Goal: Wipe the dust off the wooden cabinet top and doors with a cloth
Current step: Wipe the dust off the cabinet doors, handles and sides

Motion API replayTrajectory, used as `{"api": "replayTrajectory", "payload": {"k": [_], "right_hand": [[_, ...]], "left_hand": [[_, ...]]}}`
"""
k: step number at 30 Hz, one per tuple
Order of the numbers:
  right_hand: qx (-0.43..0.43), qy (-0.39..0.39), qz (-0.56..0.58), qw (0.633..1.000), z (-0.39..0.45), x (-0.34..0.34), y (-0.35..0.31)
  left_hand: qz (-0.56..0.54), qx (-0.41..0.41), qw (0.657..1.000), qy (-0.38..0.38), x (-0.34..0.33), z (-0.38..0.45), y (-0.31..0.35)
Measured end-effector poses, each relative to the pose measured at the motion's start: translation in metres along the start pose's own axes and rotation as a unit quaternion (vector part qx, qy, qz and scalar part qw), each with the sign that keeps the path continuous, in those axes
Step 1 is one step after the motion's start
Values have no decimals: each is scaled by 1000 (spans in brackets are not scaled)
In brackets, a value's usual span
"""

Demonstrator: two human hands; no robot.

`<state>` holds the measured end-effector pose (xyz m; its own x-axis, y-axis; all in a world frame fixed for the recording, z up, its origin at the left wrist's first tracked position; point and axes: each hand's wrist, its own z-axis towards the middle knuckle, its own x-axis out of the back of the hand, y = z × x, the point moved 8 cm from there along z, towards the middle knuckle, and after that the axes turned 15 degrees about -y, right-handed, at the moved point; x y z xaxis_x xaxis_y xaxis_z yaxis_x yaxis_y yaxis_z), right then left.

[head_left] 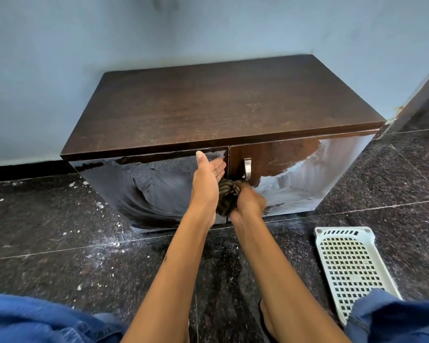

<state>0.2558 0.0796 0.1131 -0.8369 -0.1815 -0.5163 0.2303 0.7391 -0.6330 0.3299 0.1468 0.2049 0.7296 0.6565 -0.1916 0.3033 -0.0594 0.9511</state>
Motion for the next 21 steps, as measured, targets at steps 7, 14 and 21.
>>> {"api": "replayTrajectory", "payload": {"k": [7, 14, 21], "right_hand": [[-17, -48, 37, 998, -4, -5, 13], [147, 58, 6, 987, -1, 20, -30], [276, 2, -389, 879, -5, 20, -61]], "left_hand": [[3, 4, 1000, -4, 0, 1, -1], [7, 10, 1000, -24, -5, 2, -7], [37, 41, 995, -85, -43, 6, -27]]}}
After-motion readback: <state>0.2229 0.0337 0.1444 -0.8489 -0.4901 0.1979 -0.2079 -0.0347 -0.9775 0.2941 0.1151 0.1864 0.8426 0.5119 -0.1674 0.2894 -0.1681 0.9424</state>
